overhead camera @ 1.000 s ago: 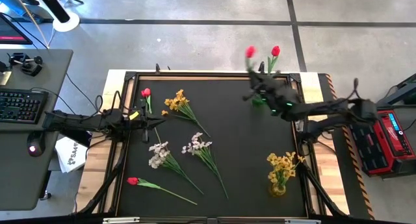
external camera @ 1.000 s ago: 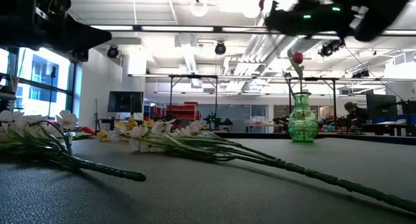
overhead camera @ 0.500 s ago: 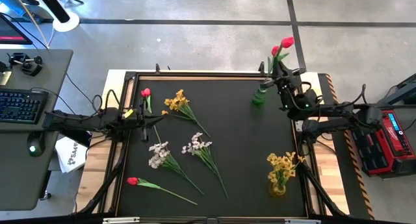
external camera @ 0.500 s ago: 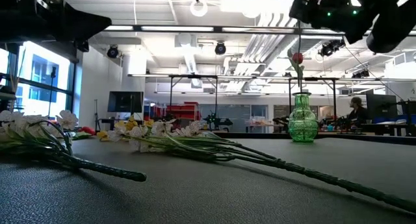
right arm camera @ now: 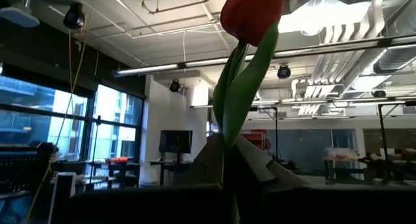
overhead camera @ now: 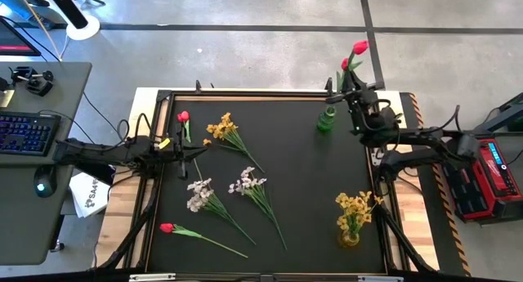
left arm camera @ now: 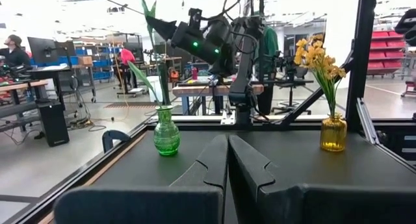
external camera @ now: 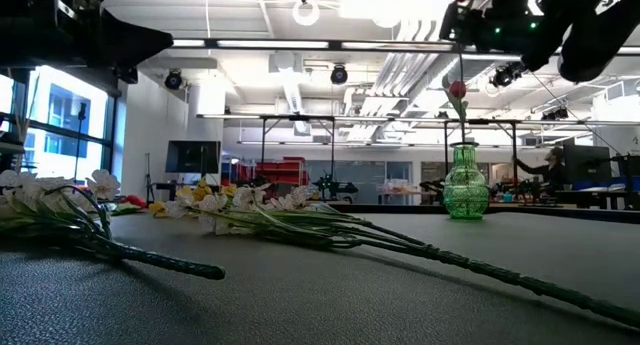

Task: Sort flowers into vase by color
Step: Put the bottom right red flower into the green vase

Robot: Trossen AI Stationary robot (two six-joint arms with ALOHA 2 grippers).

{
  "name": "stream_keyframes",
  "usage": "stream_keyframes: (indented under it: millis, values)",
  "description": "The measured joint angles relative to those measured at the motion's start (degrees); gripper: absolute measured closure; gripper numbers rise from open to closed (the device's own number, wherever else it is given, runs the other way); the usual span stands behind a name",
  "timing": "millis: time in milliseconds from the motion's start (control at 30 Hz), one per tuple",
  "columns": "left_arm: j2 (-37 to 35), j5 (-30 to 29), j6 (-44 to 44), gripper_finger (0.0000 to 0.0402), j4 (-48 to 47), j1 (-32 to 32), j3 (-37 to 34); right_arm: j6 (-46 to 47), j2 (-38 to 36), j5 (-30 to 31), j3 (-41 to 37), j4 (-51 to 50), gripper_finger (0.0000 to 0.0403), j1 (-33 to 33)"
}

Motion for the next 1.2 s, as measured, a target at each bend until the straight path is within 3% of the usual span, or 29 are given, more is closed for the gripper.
stream_keyframes:
  millis: [467, 833, 1033, 1200]
  values:
    - [0.13, 0.00, 0.00, 0.0402, 0.09, 0.01, 0.00, -2.07, 3.28, 0.07, 0.00, -0.84, 0.0386, -1.41]
    - [0.13, 0.00, -0.18, 0.0402, -0.05, 0.01, 0.00, -4.45, 3.28, 0.69, 0.00, -0.88, 0.0280, -1.36]
    - [0.13, 0.01, -0.18, 0.0402, -0.14, 0.02, 0.00, -6.19, 3.24, 5.12, 0.00, -0.91, 0.0242, -1.03]
    - [0.13, 0.01, -0.18, 0.0402, -0.12, 0.01, 0.00, -12.29, 2.14, 13.29, 0.00, -1.03, 0.0236, 2.39]
